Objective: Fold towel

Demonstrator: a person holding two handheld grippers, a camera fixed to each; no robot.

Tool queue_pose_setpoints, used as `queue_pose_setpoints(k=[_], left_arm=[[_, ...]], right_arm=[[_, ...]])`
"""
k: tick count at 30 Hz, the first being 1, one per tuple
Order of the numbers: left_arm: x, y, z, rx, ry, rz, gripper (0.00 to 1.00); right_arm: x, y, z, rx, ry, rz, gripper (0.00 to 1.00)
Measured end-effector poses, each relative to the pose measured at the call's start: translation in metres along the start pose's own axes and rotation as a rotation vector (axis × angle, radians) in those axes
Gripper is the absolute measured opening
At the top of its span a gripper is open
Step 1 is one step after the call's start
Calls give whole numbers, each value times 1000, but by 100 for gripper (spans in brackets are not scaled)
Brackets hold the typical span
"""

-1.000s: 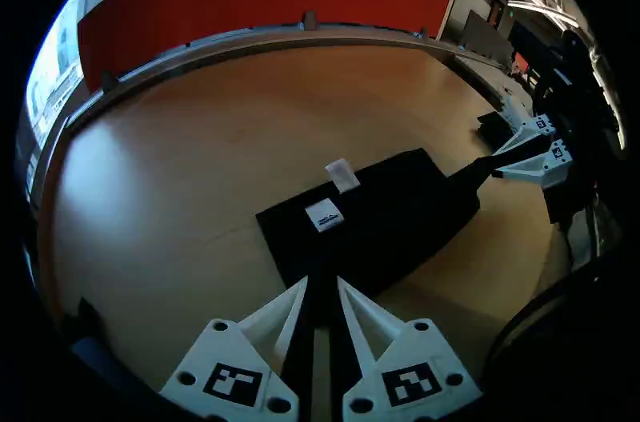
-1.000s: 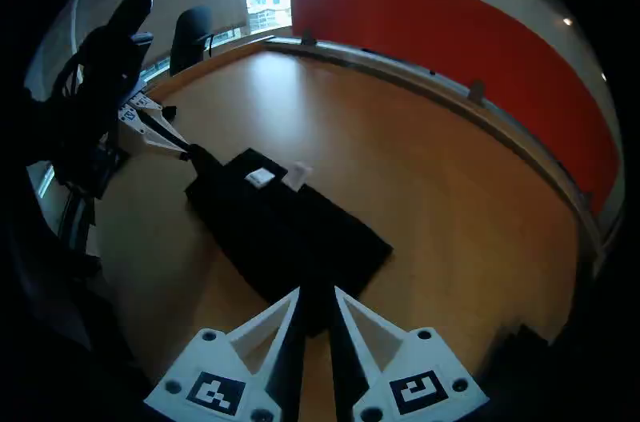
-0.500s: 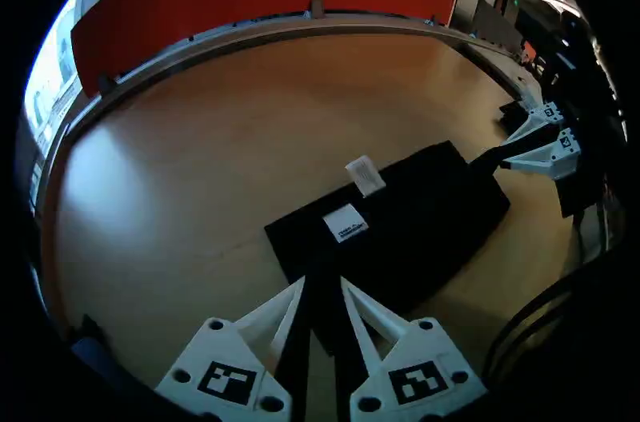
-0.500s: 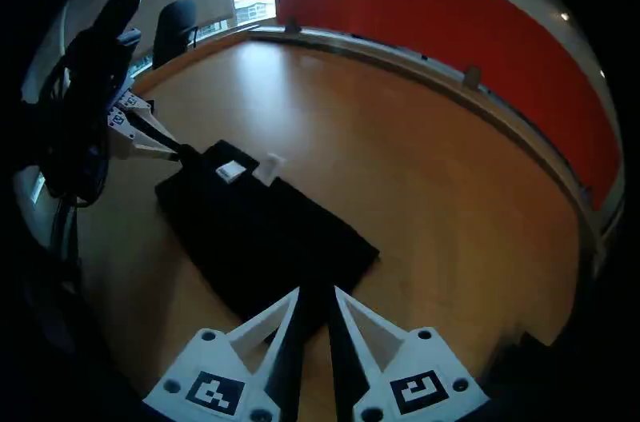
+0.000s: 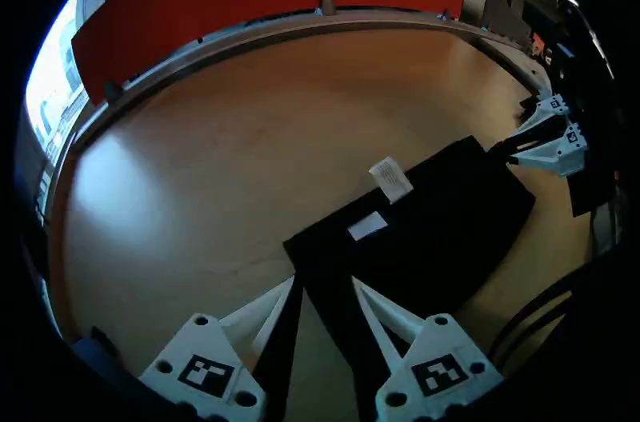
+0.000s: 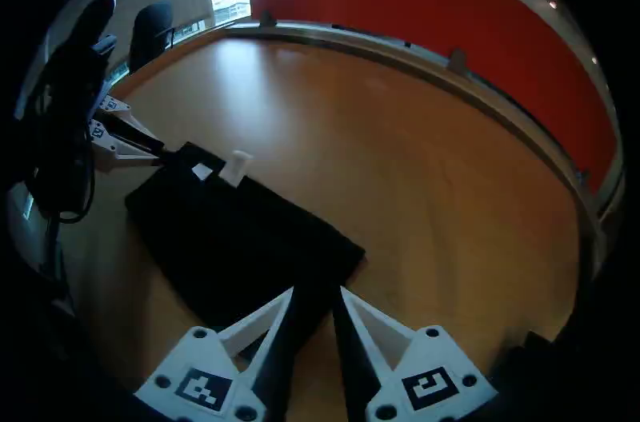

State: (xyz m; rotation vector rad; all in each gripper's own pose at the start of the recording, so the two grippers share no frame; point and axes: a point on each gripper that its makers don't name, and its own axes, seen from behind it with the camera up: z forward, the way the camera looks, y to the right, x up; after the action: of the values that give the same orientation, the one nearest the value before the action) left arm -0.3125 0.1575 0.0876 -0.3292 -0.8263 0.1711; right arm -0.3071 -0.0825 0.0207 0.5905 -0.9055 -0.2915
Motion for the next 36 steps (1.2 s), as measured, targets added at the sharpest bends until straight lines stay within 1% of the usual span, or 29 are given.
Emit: queue_pose_setpoints(k=[4, 7, 9, 11, 13, 15, 17, 21, 27, 36], left_arm=[[2, -7, 3, 25, 3, 18, 43], [3, -13, 4, 44, 5, 29, 50], [5, -18, 4, 58, 8, 33, 58], [6, -21, 3, 66, 8, 28, 66], [7, -23, 1, 69, 11, 21, 78], [8, -24, 0, 70, 16, 13, 97], [9, -25, -3, 73, 24, 11, 99], [8, -25, -9, 71, 34, 7, 99], [1, -23, -21, 64, 41, -16, 99], [-26, -19, -42, 66, 37, -58, 99]], right_arm=[[0, 8, 4, -32, -2, 4, 45], [1, 12, 6, -48, -6, 3, 60], [1, 15, 6, -54, -9, 3, 64], [3, 16, 5, -59, -6, 6, 71], [5, 17, 4, -64, 0, 9, 83], [6, 19, 3, -69, 6, 13, 92], [7, 18, 0, -70, 10, 16, 93], [5, 17, -4, -72, 16, 20, 93], [-3, 11, -12, -71, 26, 36, 93], [-25, -4, -32, -70, 31, 53, 93]])
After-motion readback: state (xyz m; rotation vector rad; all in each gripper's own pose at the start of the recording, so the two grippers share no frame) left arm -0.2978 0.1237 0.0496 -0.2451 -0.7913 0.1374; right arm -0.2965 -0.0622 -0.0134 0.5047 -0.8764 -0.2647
